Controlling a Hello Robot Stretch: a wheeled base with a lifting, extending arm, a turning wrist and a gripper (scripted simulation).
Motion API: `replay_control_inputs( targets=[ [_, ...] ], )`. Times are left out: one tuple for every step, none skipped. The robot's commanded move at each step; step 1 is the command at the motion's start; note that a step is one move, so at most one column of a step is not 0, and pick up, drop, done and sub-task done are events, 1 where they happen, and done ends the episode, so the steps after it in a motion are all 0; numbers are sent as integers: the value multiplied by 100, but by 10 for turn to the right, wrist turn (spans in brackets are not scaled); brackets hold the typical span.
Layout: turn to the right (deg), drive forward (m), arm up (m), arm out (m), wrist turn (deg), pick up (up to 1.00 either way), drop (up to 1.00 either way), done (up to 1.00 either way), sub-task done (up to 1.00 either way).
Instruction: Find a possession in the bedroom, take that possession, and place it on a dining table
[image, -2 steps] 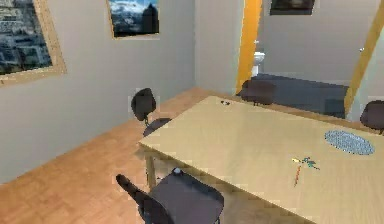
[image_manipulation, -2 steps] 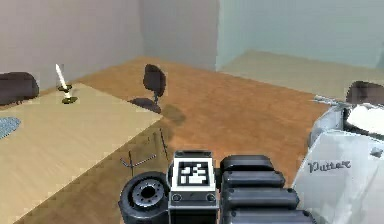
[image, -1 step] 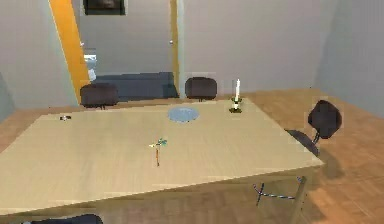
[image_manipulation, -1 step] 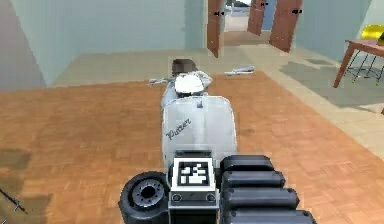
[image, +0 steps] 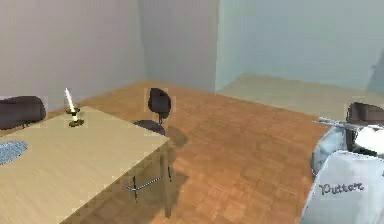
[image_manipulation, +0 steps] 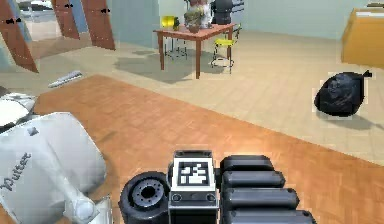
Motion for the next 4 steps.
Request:
replay_control_inputs(
  targets=[
    [240, 0, 0, 0, 0, 0, 0, 0, 0],
    [-450, 0, 0, 0, 0, 0, 0, 0, 0],
    [-450, 0, 0, 0, 0, 0, 0, 0, 0],
    [-450, 0, 0, 0, 0, 0, 0, 0, 0]
  ],
)
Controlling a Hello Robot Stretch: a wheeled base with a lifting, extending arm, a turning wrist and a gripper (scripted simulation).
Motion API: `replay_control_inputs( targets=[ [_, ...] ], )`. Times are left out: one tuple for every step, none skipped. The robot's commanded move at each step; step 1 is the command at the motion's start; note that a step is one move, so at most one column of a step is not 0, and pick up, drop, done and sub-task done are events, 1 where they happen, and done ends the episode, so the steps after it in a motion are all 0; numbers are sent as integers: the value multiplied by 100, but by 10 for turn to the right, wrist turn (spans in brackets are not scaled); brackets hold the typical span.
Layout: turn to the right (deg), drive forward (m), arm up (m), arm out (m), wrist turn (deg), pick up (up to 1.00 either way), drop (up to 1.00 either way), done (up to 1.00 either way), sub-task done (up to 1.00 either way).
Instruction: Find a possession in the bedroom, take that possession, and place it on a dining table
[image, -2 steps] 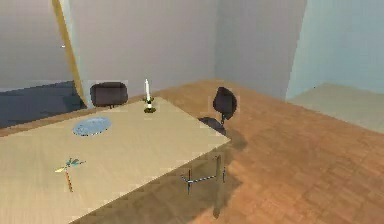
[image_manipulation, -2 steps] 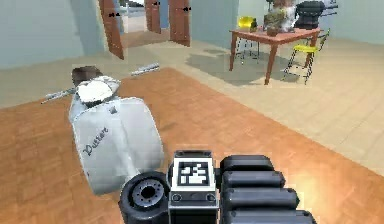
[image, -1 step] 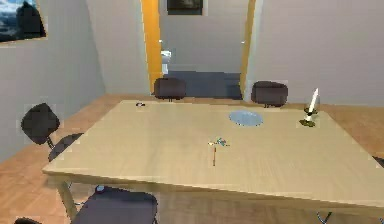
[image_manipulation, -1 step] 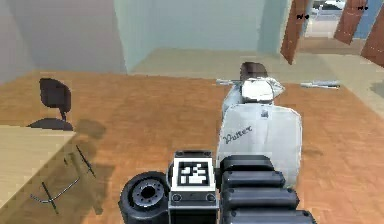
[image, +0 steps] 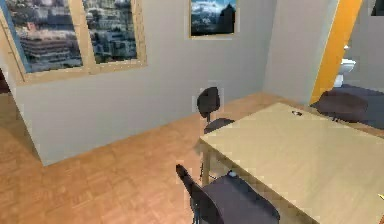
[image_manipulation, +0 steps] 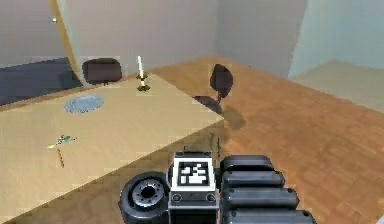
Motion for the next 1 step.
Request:
replay_control_inputs(
  targets=[
    [-240, 0, 0, 0, 0, 0, 0, 0, 0]
  ],
)
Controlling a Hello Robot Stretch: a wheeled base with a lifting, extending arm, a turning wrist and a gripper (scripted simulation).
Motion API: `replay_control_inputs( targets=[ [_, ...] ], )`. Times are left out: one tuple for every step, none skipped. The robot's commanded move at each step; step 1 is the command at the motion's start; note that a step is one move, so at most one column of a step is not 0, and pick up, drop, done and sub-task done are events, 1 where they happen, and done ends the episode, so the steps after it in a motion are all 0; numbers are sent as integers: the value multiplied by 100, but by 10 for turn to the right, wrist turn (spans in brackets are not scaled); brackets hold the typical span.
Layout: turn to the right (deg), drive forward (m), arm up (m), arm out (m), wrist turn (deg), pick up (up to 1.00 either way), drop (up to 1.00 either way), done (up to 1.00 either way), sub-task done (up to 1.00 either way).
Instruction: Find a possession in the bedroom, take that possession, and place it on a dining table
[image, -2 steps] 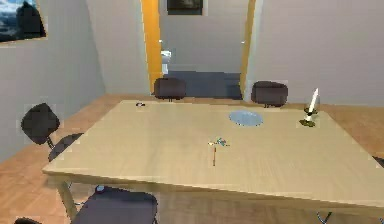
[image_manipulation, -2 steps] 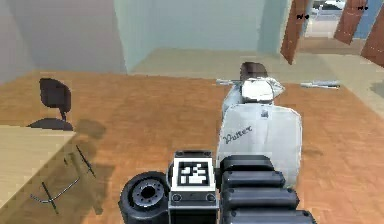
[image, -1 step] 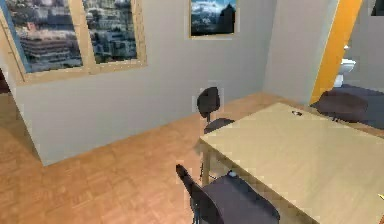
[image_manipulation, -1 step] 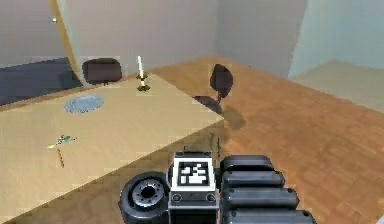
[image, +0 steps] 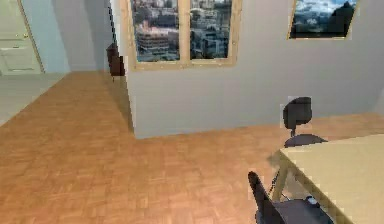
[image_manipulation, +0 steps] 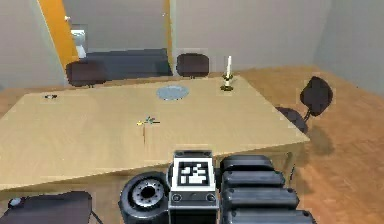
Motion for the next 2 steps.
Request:
replay_control_inputs(
  targets=[
    [450, 0, 0, 0, 0, 0, 0, 0, 0],
    [450, 0, 0, 0, 0, 0, 0, 0, 0]
  ],
)
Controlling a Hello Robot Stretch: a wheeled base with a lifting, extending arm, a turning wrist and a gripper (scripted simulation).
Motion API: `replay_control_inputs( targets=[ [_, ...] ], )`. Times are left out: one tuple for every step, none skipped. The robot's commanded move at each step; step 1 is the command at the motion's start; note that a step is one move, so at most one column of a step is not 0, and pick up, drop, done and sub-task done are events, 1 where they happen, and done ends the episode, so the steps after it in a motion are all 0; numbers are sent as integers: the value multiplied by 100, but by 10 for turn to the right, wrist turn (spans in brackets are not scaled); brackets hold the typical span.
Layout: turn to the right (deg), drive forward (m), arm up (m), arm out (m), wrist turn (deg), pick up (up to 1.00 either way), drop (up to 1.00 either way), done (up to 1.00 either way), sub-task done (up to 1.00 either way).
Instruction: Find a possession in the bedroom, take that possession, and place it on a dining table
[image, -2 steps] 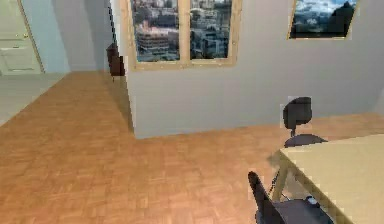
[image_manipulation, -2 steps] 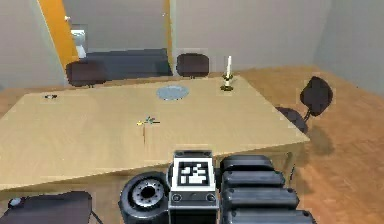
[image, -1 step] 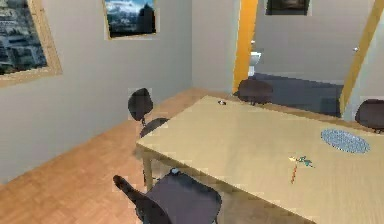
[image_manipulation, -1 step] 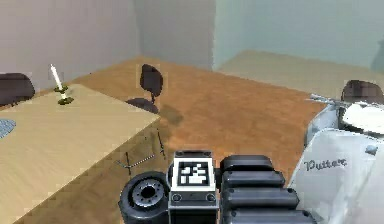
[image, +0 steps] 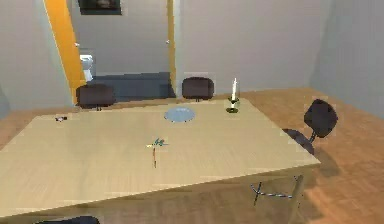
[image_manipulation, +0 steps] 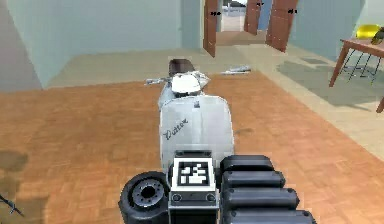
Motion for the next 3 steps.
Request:
replay_control_inputs(
  targets=[
    [450, 0, 0, 0, 0, 0, 0, 0, 0],
    [150, 0, 0, 0, 0, 0, 0, 0, 0],
    [-450, 0, 0, 0, 0, 0, 0, 0, 0]
  ],
)
